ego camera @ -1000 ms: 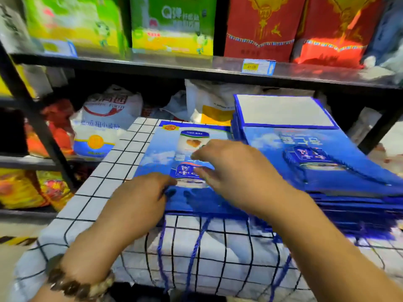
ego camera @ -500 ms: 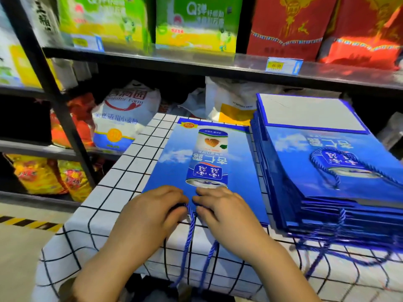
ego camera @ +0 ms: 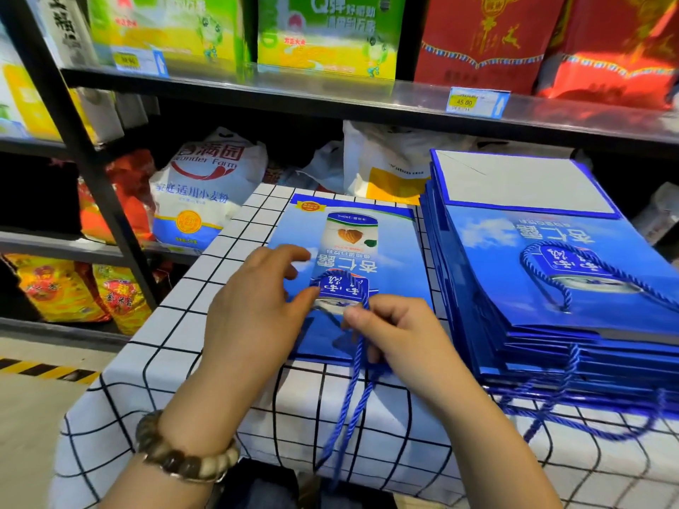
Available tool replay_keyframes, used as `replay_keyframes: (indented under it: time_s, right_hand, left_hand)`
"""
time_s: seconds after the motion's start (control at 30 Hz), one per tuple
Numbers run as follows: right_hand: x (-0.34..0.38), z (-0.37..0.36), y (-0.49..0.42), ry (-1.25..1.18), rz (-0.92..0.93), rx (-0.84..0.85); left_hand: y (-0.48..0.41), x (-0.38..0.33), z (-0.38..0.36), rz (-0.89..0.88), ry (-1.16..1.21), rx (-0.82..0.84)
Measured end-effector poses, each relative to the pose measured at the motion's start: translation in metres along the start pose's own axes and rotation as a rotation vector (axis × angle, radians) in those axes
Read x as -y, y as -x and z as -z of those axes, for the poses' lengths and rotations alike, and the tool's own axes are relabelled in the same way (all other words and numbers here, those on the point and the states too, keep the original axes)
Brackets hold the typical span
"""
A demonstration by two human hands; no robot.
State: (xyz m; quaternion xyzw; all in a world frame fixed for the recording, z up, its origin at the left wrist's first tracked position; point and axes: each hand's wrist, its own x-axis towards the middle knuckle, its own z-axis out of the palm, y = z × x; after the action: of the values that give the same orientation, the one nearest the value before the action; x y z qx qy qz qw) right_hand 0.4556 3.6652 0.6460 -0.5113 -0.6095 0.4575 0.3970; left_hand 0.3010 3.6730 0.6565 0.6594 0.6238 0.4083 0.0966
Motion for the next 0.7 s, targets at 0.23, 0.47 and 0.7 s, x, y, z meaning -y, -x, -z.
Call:
replay_keyframes:
  time_s: [0.23, 0.47, 0.7]
  right_hand:
    - [0.023, 0.008, -0.02, -0.092, -0.013, -0.141]
    - [0.024, 0.016, -0.018, 0.018, 0.003, -0.203]
    - [0.016, 0.019, 0.015, 0.017, -0.02, -0.077]
  left_hand:
    - [0.027, -0.009, -0.007, 0.118, 0.223, 0.496]
    - [0.011, -0.018, -0.01, 0.257, 0.501, 0.344]
    - [-0.008, -0.035, -0.024, 0.158, 0.55, 0.337]
